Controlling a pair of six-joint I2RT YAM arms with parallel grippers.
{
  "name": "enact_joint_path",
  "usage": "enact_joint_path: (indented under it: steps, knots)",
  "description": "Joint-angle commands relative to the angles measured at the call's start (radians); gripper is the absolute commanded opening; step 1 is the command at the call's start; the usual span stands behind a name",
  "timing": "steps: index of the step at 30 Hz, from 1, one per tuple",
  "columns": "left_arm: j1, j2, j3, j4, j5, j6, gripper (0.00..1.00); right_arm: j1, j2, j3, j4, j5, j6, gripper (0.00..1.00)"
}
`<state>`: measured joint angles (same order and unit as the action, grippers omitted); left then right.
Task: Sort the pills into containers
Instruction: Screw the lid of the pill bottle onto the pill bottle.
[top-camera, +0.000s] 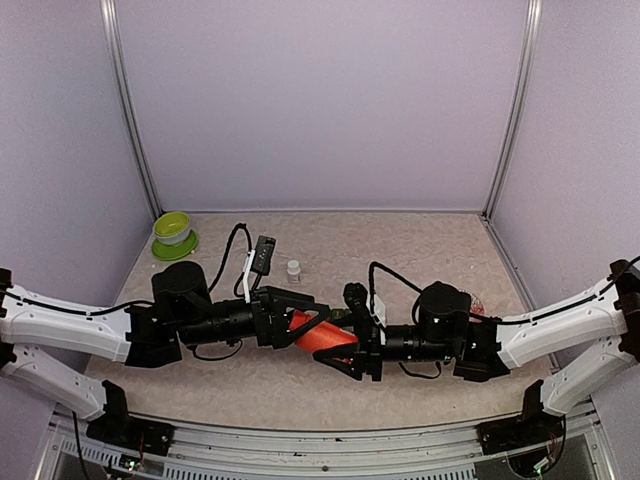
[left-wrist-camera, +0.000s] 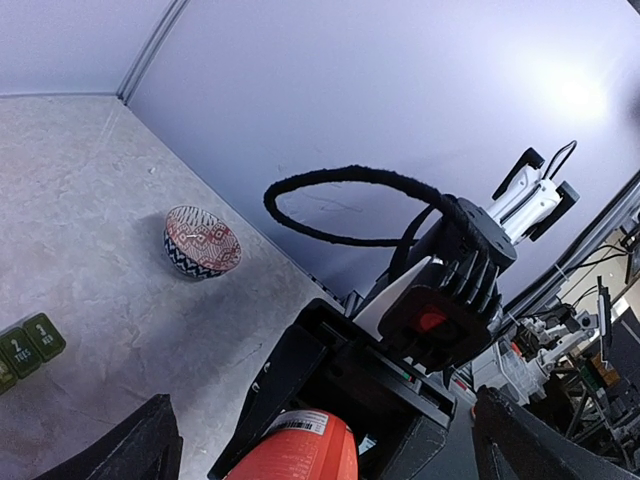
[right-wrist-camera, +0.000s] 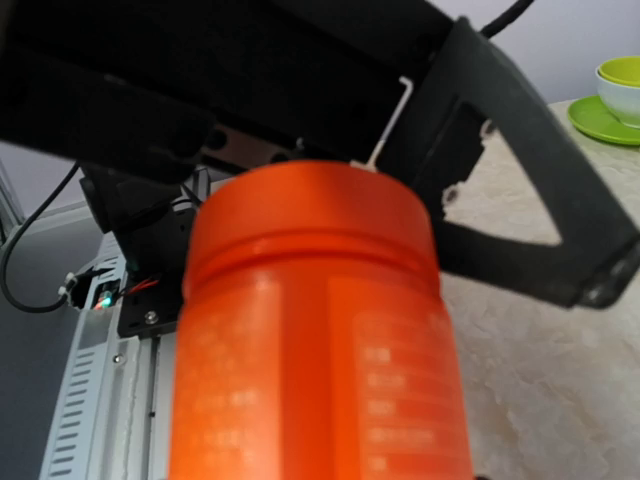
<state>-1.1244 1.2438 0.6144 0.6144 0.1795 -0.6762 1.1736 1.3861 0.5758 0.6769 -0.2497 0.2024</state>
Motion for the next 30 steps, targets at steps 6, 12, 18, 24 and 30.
enact_joint_path:
  steps: [6,12,18,24,30]
  knots:
    - [-0.009,-0.065,0.037,-0.021,-0.016,0.037,0.99,0.003,-0.061,0.001,0.033,0.023,-0.001,0.25]
    - [-0.009,-0.073,0.027,-0.043,-0.015,0.015,0.99,0.003,-0.164,-0.016,-0.042,0.157,-0.047,0.25]
    - [-0.009,-0.040,0.027,-0.044,0.006,-0.002,0.99,0.003,-0.216,-0.018,-0.068,0.183,-0.076,0.25]
    - [-0.011,-0.024,0.028,-0.004,0.032,-0.018,0.99,0.003,-0.175,0.005,-0.095,0.195,-0.080,0.25]
    - [-0.015,-0.017,0.028,0.033,0.062,-0.019,0.99,0.003,-0.098,0.030,-0.084,0.158,-0.065,0.25]
